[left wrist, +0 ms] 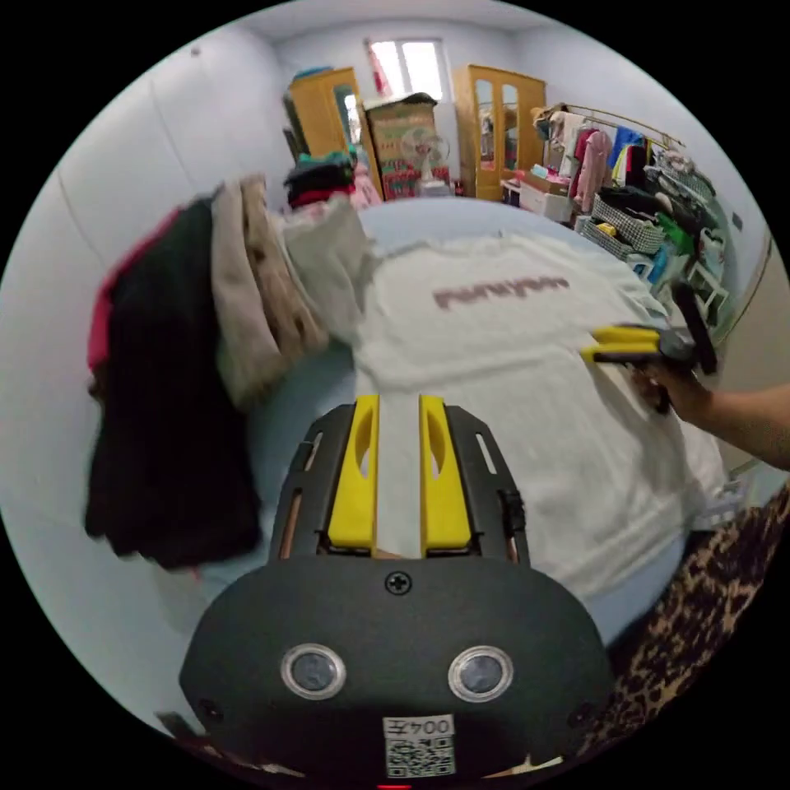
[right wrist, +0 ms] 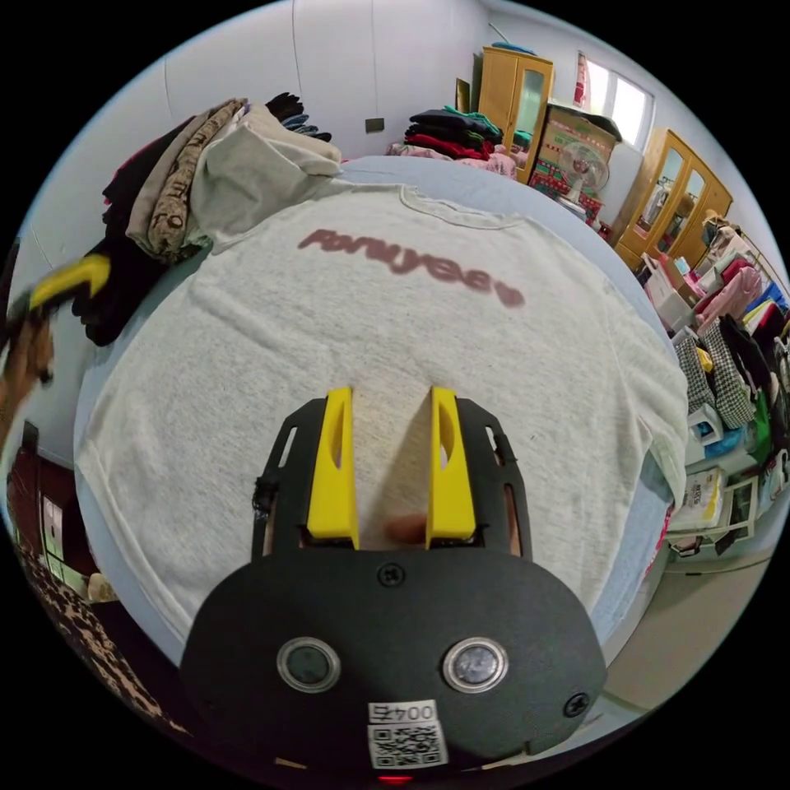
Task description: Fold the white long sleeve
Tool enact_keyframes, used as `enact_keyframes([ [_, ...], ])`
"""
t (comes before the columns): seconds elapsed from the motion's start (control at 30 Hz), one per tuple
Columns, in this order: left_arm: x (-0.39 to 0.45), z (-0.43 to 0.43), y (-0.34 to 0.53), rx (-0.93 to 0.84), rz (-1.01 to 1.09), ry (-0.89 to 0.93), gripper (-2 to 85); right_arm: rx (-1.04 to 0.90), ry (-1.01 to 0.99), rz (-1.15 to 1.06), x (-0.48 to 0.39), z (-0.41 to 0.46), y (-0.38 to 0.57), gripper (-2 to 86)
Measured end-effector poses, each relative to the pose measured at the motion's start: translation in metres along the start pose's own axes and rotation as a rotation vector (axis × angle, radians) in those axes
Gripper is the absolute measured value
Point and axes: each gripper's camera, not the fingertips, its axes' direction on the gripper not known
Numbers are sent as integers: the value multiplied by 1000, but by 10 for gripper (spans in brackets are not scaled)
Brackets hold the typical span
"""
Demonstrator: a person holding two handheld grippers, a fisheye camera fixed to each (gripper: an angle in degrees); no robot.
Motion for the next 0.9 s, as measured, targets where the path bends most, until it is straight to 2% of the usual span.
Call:
enact_keyframes([
  [0.07,-30,-14,-95,106,78,-103,66,-1,9,-13,-5,4,2,136],
  [0.2,-68,2,-236,54,116,-234,73,-1,-2,-8,-3,9,5,136],
  [0.27,-84,47,-303,-123,138,-299,90,-1,-4,-11,-3,13,6,137],
  [0.33,-91,86,-328,-275,156,-270,96,-1,-2,-12,-4,17,7,136],
  [0.37,-91,108,-335,-366,179,-261,88,-1,-1,-12,-4,19,7,136],
  [0.47,-88,137,-333,-494,209,-246,46,-1,0,-12,-4,25,9,136],
  [0.6,-91,110,-335,-417,157,-186,27,0,-6,-9,-1,34,9,136],
  [0.7,-90,62,-336,-259,92,-142,22,1,-9,-8,1,41,10,136],
  [0.77,-66,16,-331,-91,70,-102,24,2,-13,-7,4,48,10,136],
  [0.87,9,-19,-313,94,210,26,33,1,-9,-9,6,57,9,136],
  [0.9,27,-21,-308,107,248,47,36,1,-9,-9,6,59,9,136],
])
